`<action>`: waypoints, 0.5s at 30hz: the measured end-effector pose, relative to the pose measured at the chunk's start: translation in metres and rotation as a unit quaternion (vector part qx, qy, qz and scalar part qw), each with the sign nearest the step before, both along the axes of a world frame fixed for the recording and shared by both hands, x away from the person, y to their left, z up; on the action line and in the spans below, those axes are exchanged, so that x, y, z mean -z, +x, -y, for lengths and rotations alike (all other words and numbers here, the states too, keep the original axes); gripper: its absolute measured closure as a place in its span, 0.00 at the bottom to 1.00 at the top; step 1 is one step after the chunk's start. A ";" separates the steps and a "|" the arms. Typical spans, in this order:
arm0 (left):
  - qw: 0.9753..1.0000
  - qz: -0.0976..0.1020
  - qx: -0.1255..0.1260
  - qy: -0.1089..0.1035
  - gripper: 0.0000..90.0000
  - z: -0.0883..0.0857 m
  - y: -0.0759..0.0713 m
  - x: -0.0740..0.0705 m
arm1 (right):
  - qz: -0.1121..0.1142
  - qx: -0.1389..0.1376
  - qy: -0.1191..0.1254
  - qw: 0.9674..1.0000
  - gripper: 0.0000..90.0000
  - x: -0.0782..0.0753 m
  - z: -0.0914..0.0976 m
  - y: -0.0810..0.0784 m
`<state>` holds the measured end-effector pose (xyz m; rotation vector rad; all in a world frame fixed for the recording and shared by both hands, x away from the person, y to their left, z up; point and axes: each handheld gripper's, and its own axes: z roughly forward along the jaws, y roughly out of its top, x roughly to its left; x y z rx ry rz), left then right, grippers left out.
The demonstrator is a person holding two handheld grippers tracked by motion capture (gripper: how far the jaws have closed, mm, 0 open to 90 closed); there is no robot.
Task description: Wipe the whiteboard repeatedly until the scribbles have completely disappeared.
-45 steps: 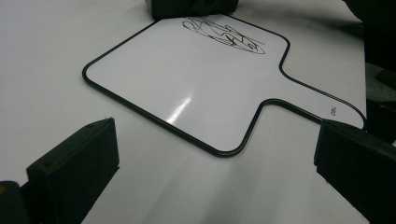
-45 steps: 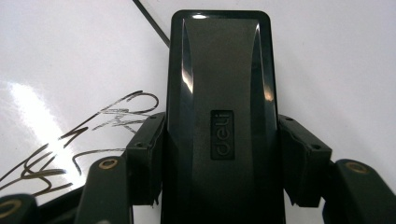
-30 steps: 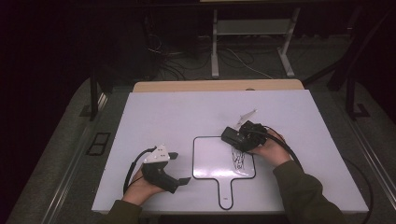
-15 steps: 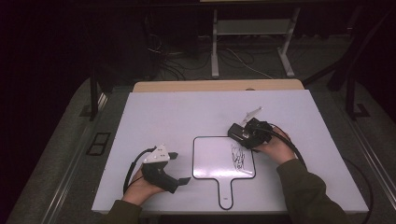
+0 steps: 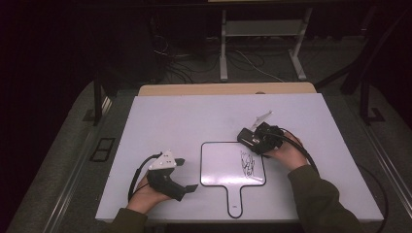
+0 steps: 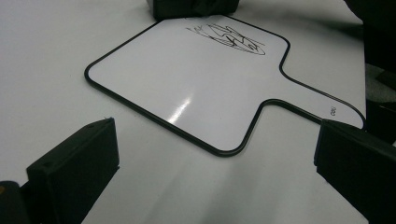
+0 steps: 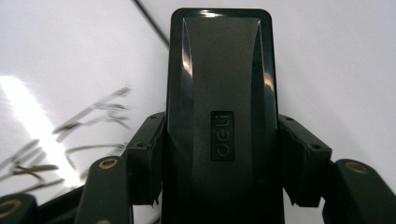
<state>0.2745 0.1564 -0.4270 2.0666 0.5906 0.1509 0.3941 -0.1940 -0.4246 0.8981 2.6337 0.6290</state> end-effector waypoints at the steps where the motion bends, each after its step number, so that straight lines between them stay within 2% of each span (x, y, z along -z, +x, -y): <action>1: 1.000 0.000 0.000 0.000 0.00 0.000 0.000 0.000 | 0.000 0.005 0.001 1.000 0.43 0.000 0.002 0.001; 4: 1.000 0.000 0.001 0.001 0.00 0.000 0.000 0.000 | -0.004 0.013 0.004 1.000 0.43 0.000 0.006 0.002; 7: 1.000 -0.001 0.000 0.000 0.00 0.001 0.000 0.000 | 0.001 0.008 -0.003 1.000 0.43 0.000 0.003 0.001; 11: 1.000 -0.001 0.000 0.001 0.00 0.001 0.000 0.000 | -0.001 -0.008 0.000 1.000 0.43 0.000 -0.004 -0.001; 14: 1.000 0.000 0.000 0.000 0.00 0.000 0.000 0.000 | 0.002 -0.012 -0.005 1.000 0.43 -0.001 -0.006 -0.001; 15: 1.000 0.000 0.000 0.000 0.00 0.000 0.000 0.000 | 0.003 -0.005 -0.009 1.000 0.43 -0.001 -0.005 0.000</action>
